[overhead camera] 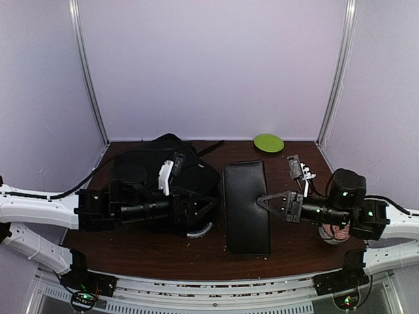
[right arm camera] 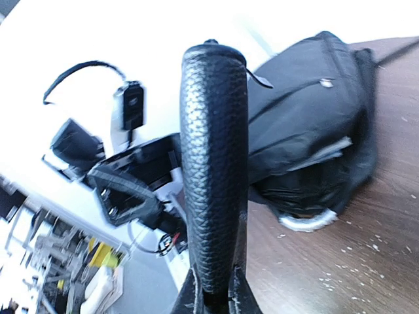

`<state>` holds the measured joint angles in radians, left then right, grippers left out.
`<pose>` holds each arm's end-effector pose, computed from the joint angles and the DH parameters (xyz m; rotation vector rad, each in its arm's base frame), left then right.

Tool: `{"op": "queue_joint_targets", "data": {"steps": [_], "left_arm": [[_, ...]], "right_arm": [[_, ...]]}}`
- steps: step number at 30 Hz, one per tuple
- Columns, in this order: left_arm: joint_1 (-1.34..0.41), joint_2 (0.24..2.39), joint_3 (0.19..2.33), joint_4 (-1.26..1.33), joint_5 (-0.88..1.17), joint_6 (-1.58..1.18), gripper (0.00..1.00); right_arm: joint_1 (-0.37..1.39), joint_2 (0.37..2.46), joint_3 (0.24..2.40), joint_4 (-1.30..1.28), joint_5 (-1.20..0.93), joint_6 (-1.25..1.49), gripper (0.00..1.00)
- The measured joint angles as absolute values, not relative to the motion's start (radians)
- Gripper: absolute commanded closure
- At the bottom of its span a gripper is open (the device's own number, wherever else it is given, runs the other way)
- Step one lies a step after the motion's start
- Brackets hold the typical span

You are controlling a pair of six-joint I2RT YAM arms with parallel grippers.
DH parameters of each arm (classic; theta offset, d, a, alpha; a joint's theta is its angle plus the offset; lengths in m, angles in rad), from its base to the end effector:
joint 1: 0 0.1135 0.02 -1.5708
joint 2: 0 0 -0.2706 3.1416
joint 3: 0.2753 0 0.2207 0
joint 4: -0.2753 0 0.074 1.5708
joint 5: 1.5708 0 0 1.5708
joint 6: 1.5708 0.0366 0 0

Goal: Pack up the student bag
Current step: Place the personal item in the student bag.

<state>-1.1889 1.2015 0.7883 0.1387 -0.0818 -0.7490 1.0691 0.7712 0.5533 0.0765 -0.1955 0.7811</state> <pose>0.0949 -0.2283 0.3056 0.3844 2.0098 -1.2293 0.0684 0.1394 0.2993 -0.4469 1.9183 1.4759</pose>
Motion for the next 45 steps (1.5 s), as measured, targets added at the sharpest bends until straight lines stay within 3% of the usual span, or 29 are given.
{"op": "queue_joint_targets", "data": {"steps": [10,20,23,30,31,32,34,37,40,45], "left_arm": [[-1.177,1.161,0.719,0.485,0.137,-0.75,0.02],[-1.173,1.185,0.718,0.571,0.197,-0.76,0.03],[-1.171,1.205,0.726,0.578,0.227,-0.764,0.15],[-1.171,1.306,0.779,0.614,0.317,-0.791,0.73],[-1.168,1.312,0.779,0.625,0.325,-0.793,0.8],[-1.166,1.312,0.78,0.635,0.33,-0.796,0.87],[-1.165,1.312,0.78,0.652,0.334,-0.806,0.97],[-1.166,1.305,0.78,0.659,0.336,-0.801,1.0],[-1.157,1.302,0.773,0.656,0.314,-0.802,1.0],[-1.131,1.285,0.753,0.706,0.261,-0.819,1.0]], "right_arm": [[1.069,0.781,0.555,0.186,-0.39,0.766,1.0],[1.069,0.808,0.555,0.304,-0.482,0.805,1.0],[1.071,0.825,0.557,0.313,-0.496,0.812,1.0],[1.072,0.863,0.574,0.311,-0.499,0.807,1.0],[1.072,0.862,0.576,0.304,-0.498,0.802,0.96],[1.072,0.862,0.579,0.299,-0.498,0.794,0.86],[1.072,0.86,0.586,0.289,-0.492,0.785,0.56],[1.072,0.849,0.587,0.292,-0.474,0.776,0.3],[1.072,0.829,0.585,0.328,-0.463,0.792,0.2],[1.077,0.833,0.537,0.445,-0.439,0.839,0.15]]}}
